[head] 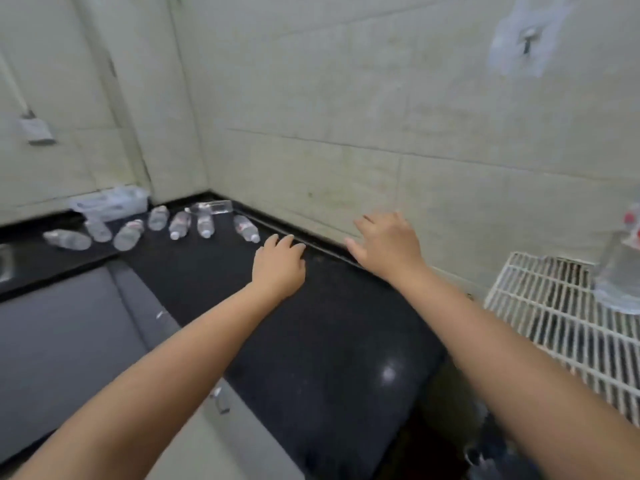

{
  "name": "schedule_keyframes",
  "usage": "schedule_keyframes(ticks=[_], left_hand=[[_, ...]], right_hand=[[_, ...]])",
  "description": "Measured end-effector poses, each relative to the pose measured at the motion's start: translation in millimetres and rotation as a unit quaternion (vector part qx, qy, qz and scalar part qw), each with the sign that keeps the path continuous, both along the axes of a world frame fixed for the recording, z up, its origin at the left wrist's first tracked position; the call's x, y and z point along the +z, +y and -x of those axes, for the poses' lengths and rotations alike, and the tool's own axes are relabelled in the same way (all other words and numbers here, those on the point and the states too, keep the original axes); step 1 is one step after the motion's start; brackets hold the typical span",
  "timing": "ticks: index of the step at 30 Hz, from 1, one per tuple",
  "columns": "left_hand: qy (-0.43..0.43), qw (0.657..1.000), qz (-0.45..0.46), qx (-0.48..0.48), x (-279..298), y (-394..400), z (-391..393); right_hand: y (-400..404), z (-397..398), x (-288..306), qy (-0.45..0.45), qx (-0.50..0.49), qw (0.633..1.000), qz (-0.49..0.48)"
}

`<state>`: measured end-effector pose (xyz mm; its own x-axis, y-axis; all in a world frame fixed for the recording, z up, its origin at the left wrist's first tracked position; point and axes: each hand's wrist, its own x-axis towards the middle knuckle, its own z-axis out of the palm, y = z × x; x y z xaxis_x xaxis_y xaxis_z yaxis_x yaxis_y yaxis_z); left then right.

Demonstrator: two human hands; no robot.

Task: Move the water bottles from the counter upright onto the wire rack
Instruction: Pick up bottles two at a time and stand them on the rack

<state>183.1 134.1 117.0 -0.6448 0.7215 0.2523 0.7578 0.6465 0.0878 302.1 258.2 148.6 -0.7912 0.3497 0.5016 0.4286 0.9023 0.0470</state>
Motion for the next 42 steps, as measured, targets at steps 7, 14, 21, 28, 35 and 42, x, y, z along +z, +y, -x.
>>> schedule_keyframes(ticks=[7, 14, 21, 28, 35, 42], left_hand=[[-0.015, 0.997, 0.014, 0.078, -32.5, -153.9, 146.8], [-0.074, 0.988, 0.027, 0.132, -63.8, -218.9, 245.6], [-0.116, 0.982, 0.059, 0.134, -104.0, -215.2, 341.3], [-0.100, 0.980, 0.118, 0.128, -109.8, -174.4, 480.5], [-0.113, 0.976, 0.156, 0.100, -123.3, -132.0, 594.2], [-0.129, 0.978, 0.162, 0.029, -157.5, -72.7, 710.6]], right_hand=[[-114.1, 159.0, -47.3, -0.040, 0.024, 0.994, 0.096], [-181.3, 275.9, -88.4, -0.096, 0.028, 0.982, 0.162], [-167.2, 390.2, -137.2, -0.145, 0.006, 0.968, 0.204], [-93.9, 526.7, -158.4, -0.123, -0.032, 0.963, 0.238], [-34.4, 621.1, -184.5, -0.145, -0.076, 0.951, 0.263], [7.5, 672.6, -218.7, -0.185, -0.139, 0.937, 0.261]])
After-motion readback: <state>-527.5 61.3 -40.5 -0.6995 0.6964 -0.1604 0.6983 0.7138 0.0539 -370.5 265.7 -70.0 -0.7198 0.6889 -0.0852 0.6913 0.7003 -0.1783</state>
